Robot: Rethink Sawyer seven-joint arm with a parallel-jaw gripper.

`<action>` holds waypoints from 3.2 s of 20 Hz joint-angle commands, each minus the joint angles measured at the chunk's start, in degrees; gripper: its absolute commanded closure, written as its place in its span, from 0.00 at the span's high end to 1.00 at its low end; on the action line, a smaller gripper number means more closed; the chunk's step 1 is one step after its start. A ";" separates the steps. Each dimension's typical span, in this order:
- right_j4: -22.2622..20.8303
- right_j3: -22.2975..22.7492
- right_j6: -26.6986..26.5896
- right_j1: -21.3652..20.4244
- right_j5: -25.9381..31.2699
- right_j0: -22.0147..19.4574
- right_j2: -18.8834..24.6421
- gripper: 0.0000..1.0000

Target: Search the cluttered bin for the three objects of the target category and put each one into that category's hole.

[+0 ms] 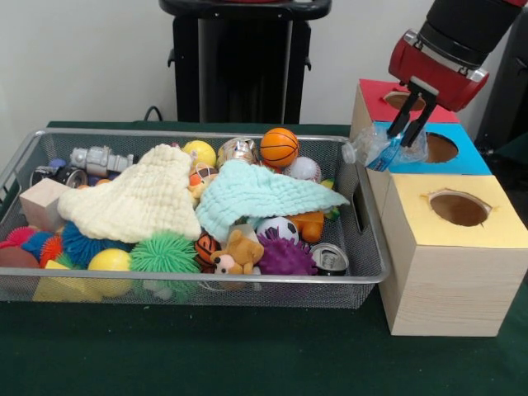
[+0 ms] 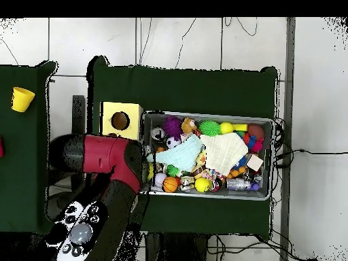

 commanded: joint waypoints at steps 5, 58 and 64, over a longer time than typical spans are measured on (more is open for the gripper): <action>2.18 -3.02 20.78 7.25 9.52 2.10 -0.33 0.00; 4.00 -17.82 34.88 20.45 21.09 7.32 -8.98 0.00; 4.36 -18.42 35.41 20.62 21.98 7.35 -9.00 1.00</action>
